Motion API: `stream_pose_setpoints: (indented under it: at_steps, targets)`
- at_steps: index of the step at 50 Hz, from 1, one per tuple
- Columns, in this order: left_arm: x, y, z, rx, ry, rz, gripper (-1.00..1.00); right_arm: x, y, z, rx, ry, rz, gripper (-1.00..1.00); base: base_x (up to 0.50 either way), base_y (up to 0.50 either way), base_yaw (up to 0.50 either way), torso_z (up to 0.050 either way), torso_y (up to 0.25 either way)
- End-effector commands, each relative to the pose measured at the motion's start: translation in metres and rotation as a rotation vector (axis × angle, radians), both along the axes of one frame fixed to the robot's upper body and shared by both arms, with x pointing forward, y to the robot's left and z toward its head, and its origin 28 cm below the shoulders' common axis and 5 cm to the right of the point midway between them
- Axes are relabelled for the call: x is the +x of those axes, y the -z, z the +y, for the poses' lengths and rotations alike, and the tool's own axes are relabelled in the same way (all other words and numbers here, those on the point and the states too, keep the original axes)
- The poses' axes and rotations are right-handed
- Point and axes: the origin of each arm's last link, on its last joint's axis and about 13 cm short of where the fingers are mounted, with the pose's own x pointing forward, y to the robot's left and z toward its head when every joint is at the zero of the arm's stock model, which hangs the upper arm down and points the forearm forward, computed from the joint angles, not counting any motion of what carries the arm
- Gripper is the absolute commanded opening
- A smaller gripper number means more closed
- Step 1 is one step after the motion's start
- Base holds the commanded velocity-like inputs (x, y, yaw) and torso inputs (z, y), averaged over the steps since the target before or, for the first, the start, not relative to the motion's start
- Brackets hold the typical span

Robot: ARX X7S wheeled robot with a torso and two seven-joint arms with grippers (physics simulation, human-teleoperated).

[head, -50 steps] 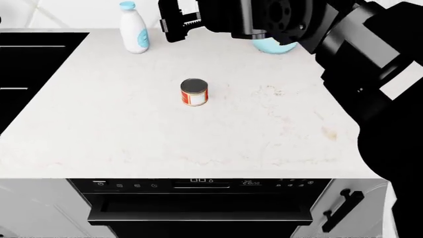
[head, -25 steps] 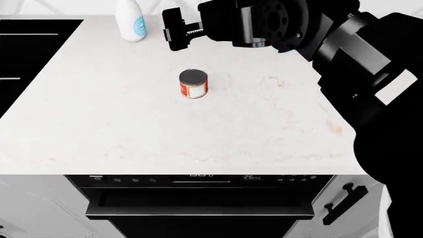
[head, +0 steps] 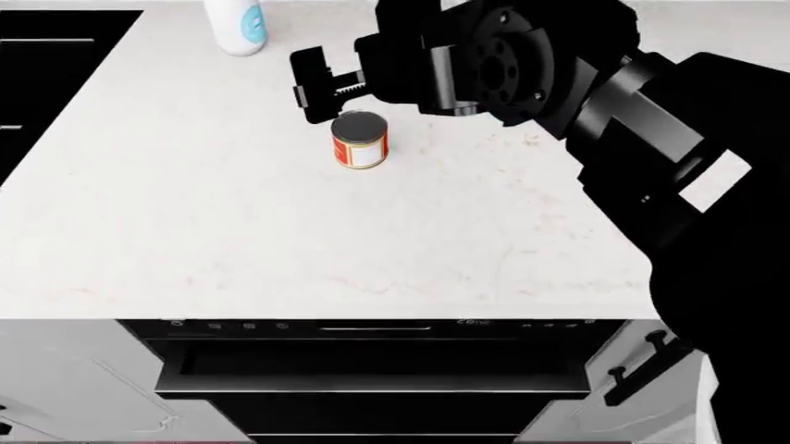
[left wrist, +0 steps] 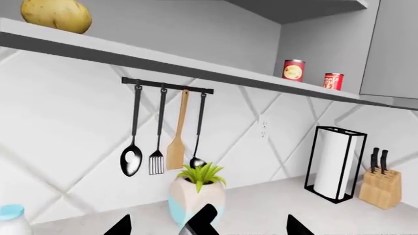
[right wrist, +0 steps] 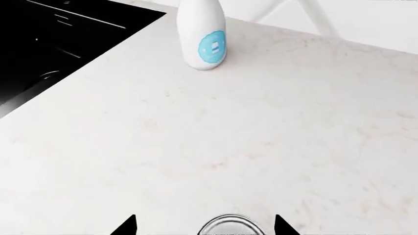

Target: Pick the cans from the counter and place them in their designated side in the cabinet.

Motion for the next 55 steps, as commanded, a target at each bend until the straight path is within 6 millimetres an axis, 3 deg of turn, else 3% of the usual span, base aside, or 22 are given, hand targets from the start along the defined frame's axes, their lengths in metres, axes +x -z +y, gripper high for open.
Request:
stream_pose_setpoints:
  at_steps: [1, 20, 55]
  targets:
    - [0.000, 0.001, 0.000, -0.004, 0.000, 0.002, 1.00, 0.001, 0.004, 0.002, -0.014, 0.017, -0.017, 1.00, 0.00, 0.00, 0.00, 0.000, -0.066]
    - [0.003, 0.002, 0.001, -0.005, 0.003, 0.006, 1.00, 0.008, -0.005, -0.012, 0.004, 0.046, -0.052, 1.00, 0.00, 0.00, 0.00, 0.000, -0.066]
    - [0.002, 0.002, 0.002, -0.009, 0.000, 0.004, 1.00, 0.001, 0.006, -0.003, -0.048, -0.028, 0.015, 1.00, 0.00, 0.00, 0.00, 0.000, -0.066]
